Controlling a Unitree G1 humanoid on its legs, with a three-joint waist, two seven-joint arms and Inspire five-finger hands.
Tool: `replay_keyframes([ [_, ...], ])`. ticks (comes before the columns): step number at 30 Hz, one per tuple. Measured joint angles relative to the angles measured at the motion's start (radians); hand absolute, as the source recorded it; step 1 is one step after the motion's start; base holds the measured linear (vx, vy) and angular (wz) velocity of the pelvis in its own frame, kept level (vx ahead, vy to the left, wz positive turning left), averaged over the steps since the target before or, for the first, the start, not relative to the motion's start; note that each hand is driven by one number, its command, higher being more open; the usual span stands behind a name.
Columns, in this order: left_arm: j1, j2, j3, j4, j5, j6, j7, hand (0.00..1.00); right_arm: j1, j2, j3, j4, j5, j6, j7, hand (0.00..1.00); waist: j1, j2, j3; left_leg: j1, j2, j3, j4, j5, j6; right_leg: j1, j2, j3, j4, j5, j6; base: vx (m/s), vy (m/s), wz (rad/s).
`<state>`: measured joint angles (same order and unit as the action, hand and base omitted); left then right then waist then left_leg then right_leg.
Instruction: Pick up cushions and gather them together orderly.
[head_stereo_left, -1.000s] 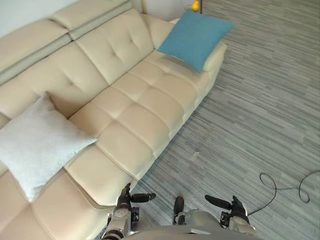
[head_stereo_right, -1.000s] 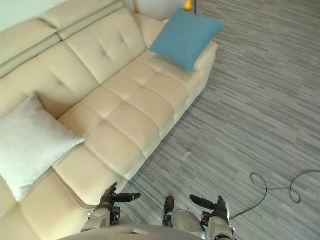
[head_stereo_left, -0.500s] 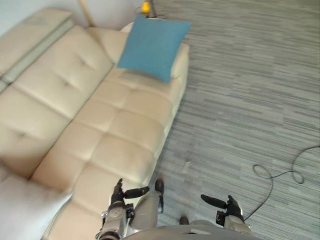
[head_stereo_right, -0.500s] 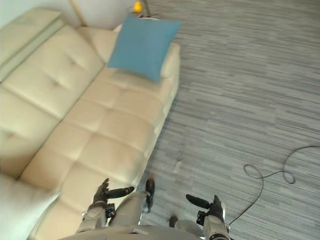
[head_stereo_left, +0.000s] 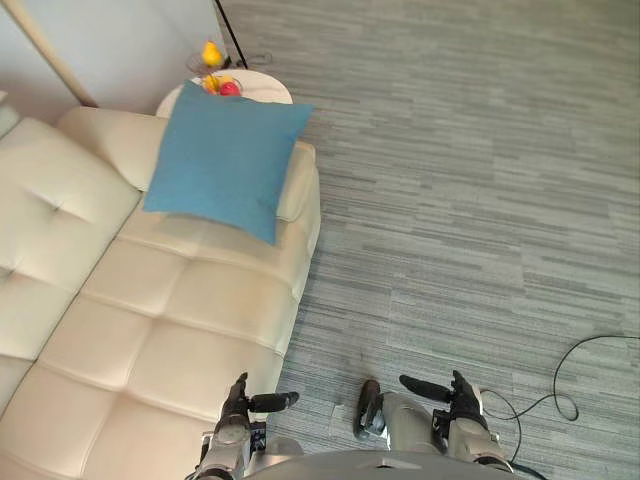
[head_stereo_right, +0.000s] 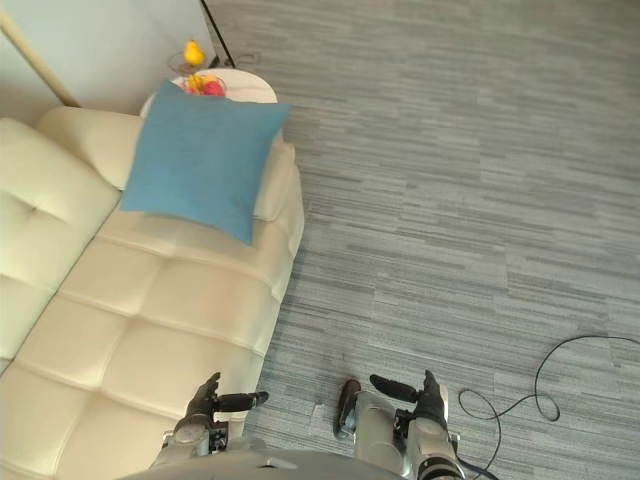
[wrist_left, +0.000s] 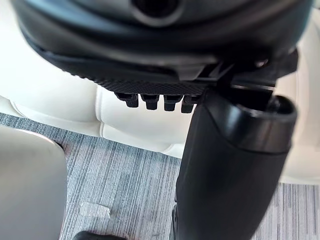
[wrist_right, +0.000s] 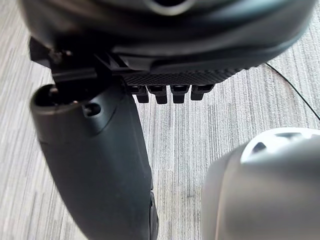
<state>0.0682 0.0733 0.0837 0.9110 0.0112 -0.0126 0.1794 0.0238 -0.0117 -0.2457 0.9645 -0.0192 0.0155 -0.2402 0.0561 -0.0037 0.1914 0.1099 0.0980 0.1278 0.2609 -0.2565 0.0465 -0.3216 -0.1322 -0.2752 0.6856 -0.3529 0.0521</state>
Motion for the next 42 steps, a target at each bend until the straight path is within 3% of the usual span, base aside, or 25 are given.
replay_keyframes([
  [1,0.001,0.001,-0.003,0.008,0.000,0.000,0.000,1.00,-0.010,0.000,0.001,0.000,-0.001,0.001,-0.001,1.00,-0.010,-0.001,0.000,0.020,0.012,-0.001,-0.010,-0.006,-0.017,-0.025,0.008,0.002,-0.113,0.060,-0.002,0.70,-0.291,0.33],
  [2,0.003,0.009,-0.020,0.023,-0.002,0.001,0.000,1.00,-0.010,-0.004,0.002,0.001,0.002,0.000,-0.001,1.00,-0.015,-0.010,0.002,0.065,0.023,-0.009,-0.010,-0.034,-0.071,-0.016,0.015,-0.002,-0.230,0.280,-0.085,0.73,-0.315,0.18],
  [4,-0.015,-0.005,-0.033,0.041,0.002,0.000,-0.004,1.00,-0.032,-0.021,0.003,0.011,-0.003,-0.001,-0.001,1.00,-0.007,0.032,0.009,0.061,0.068,-0.036,0.002,-0.031,-0.087,-0.009,0.059,-0.016,-0.200,0.244,-0.115,0.56,-0.291,-0.09],
  [6,-0.023,-0.017,-0.037,0.051,0.020,0.000,-0.009,1.00,-0.044,-0.029,-0.001,0.017,-0.019,-0.001,-0.001,1.00,-0.012,0.039,0.017,0.058,0.078,-0.071,0.050,0.030,-0.132,0.011,0.071,-0.022,-0.182,0.179,-0.130,0.48,-0.305,-0.05],
  [9,-0.028,-0.043,-0.016,0.042,0.031,-0.001,-0.015,1.00,-0.033,-0.028,-0.009,0.030,-0.018,0.007,-0.004,1.00,-0.016,0.062,0.037,-0.060,0.110,-0.146,0.408,0.123,-0.153,0.143,0.118,-0.034,-0.273,0.151,-0.140,0.33,-0.210,0.05],
  [11,-0.034,-0.041,-0.008,-0.001,0.031,-0.008,-0.014,1.00,-0.029,-0.018,0.000,0.031,-0.018,0.006,-0.004,1.00,-0.005,0.050,0.062,-0.271,0.107,-0.143,0.744,0.017,-0.155,0.295,0.154,-0.031,-0.377,0.143,-0.153,0.37,-0.214,-0.08],
  [13,-0.037,-0.035,-0.008,-0.018,0.032,-0.009,-0.014,1.00,-0.032,-0.012,0.000,0.032,-0.017,0.006,-0.005,1.00,-0.003,0.043,0.067,-0.321,0.088,-0.112,0.698,-0.007,-0.141,0.336,0.154,-0.025,-0.410,0.143,-0.152,0.28,-0.101,-0.12],
  [14,-0.044,-0.037,-0.005,-0.030,0.031,-0.010,-0.014,1.00,-0.033,-0.008,-0.002,0.030,-0.017,0.003,-0.006,1.00,0.002,0.037,0.072,-0.394,0.057,-0.079,0.564,-0.025,-0.116,0.385,0.154,-0.017,-0.459,0.141,-0.145,0.28,-0.062,-0.10],
  [16,-0.047,-0.040,-0.001,-0.031,0.032,-0.010,-0.015,1.00,-0.030,-0.006,-0.004,0.031,-0.017,0.004,-0.010,1.00,0.004,0.036,0.073,-0.414,0.030,-0.072,0.449,-0.019,-0.112,0.414,0.152,-0.016,-0.485,0.140,-0.138,0.27,-0.008,-0.02],
  [17,-0.047,-0.042,0.001,-0.031,0.032,-0.014,-0.014,1.00,-0.023,-0.007,-0.008,0.031,-0.017,0.006,-0.011,1.00,0.008,0.036,0.073,-0.421,-0.003,-0.052,0.243,0.016,-0.107,0.456,0.150,-0.015,-0.529,0.136,-0.127,0.25,0.028,0.04],
  [18,-0.047,-0.042,0.001,-0.032,0.032,-0.017,-0.015,1.00,-0.022,-0.009,-0.008,0.032,-0.017,0.006,-0.011,1.00,0.010,0.037,0.074,-0.423,-0.012,-0.047,0.175,0.040,-0.105,0.470,0.151,-0.017,-0.544,0.135,-0.122,0.39,0.092,0.00],
  [19,-0.048,-0.043,0.001,-0.035,0.029,-0.024,-0.017,1.00,-0.017,-0.008,-0.007,0.035,-0.017,0.007,-0.012,1.00,0.028,0.034,0.073,-0.421,-0.033,-0.030,0.055,0.152,-0.087,0.502,0.149,-0.008,-0.575,0.128,-0.107,0.30,0.078,-0.15],
  [21,-0.048,-0.037,0.003,-0.035,0.029,-0.030,-0.018,1.00,-0.011,-0.001,-0.001,0.037,-0.017,0.010,-0.011,1.00,0.052,0.012,0.060,-0.391,-0.048,0.009,-0.003,0.278,-0.061,0.522,0.128,0.018,-0.600,0.113,-0.075,0.56,0.106,-0.24],
  [22,-0.052,-0.027,0.013,-0.035,0.025,-0.030,-0.022,1.00,-0.023,0.001,0.002,0.051,-0.018,0.010,-0.009,1.00,0.049,-0.008,0.059,-0.393,-0.067,0.016,0.042,0.247,-0.034,0.517,0.096,0.032,-0.570,0.101,-0.048,0.54,0.090,-0.12],
  [25,-0.049,-0.026,0.022,-0.022,0.016,-0.030,-0.022,1.00,-0.025,0.001,0.001,0.062,-0.018,0.011,-0.009,1.00,0.049,-0.009,0.055,-0.358,-0.073,0.029,0.106,0.175,-0.015,0.473,0.060,0.066,-0.352,0.085,-0.015,0.41,0.105,-0.01],
  [27,-0.046,-0.013,0.016,-0.001,0.017,-0.028,-0.024,1.00,-0.006,-0.002,-0.002,0.055,-0.013,0.010,0.001,1.00,0.035,-0.020,0.052,-0.242,-0.107,-0.023,0.098,0.085,-0.008,0.311,-0.031,0.057,0.171,0.153,0.115,0.51,0.089,0.57],
  [29,-0.045,-0.001,0.010,0.018,0.016,-0.020,-0.020,1.00,-0.006,-0.009,-0.004,0.049,-0.019,0.006,-0.001,1.00,0.021,-0.024,0.050,-0.179,-0.117,-0.070,0.086,0.068,-0.004,0.259,-0.071,0.026,0.280,0.108,0.060,0.45,-0.009,0.79],
  [30,-0.039,-0.003,0.010,0.019,0.015,-0.017,-0.016,1.00,-0.006,-0.015,0.012,0.042,-0.019,0.002,0.000,1.00,0.018,-0.017,0.051,-0.125,-0.112,-0.101,0.052,0.068,-0.004,0.233,-0.084,-0.006,0.257,0.083,0.019,0.50,-0.126,0.78],
  [31,-0.035,-0.001,0.011,0.021,0.014,-0.017,-0.011,1.00,-0.006,-0.015,0.018,0.032,-0.019,0.001,0.000,1.00,0.017,-0.014,0.050,-0.094,-0.098,-0.126,0.033,0.068,-0.005,0.209,-0.080,-0.015,0.201,0.073,0.006,0.48,-0.153,0.87],
  [33,-0.025,-0.003,0.020,0.021,-0.005,-0.016,-0.004,1.00,-0.008,-0.016,0.029,0.025,-0.019,-0.007,0.002,1.00,0.017,0.003,0.048,-0.063,-0.067,-0.173,0.016,0.059,-0.020,0.149,-0.053,0.014,0.070,0.070,0.002,0.32,-0.174,0.78],
  [35,-0.020,0.000,0.025,0.020,-0.010,-0.016,0.006,1.00,-0.007,-0.013,0.031,0.012,-0.019,-0.011,0.001,1.00,0.016,0.001,0.046,-0.054,-0.039,-0.233,0.025,0.023,-0.070,0.104,0.016,0.186,-0.143,0.096,0.030,0.35,-0.305,0.87],
  [36,-0.018,0.001,0.037,0.017,-0.012,-0.017,0.009,1.00,-0.004,-0.008,0.030,0.011,-0.016,-0.012,0.002,1.00,0.016,-0.022,0.043,-0.060,-0.043,-0.257,0.047,-0.010,-0.109,0.102,0.034,0.264,-0.219,0.183,0.045,0.30,-0.368,0.82],
  [37,-0.020,-0.019,0.067,0.019,-0.019,-0.012,0.013,1.00,-0.008,-0.008,0.018,0.012,-0.018,-0.010,0.000,1.00,0.027,0.011,0.044,-0.067,-0.014,-0.284,0.079,-0.031,-0.123,0.128,0.065,0.244,-0.204,0.174,0.006,0.27,-0.369,0.53],
  [39,-0.008,-0.050,0.083,0.010,-0.018,-0.008,0.015,1.00,0.007,-0.007,-0.010,-0.019,-0.009,-0.005,-0.005,1.00,0.014,0.034,0.034,-0.070,0.008,-0.310,0.087,-0.027,-0.122,0.102,0.096,0.302,-0.084,0.144,0.022,0.25,-0.391,0.71],
  [42,-0.006,-0.071,0.088,0.005,-0.001,-0.009,0.006,1.00,0.030,-0.005,-0.007,-0.033,-0.018,-0.003,-0.004,1.00,0.023,0.030,0.015,-0.077,0.015,-0.358,0.081,-0.021,-0.140,0.134,0.079,0.238,-0.075,0.037,-0.026,0.19,-0.386,1.08],
])
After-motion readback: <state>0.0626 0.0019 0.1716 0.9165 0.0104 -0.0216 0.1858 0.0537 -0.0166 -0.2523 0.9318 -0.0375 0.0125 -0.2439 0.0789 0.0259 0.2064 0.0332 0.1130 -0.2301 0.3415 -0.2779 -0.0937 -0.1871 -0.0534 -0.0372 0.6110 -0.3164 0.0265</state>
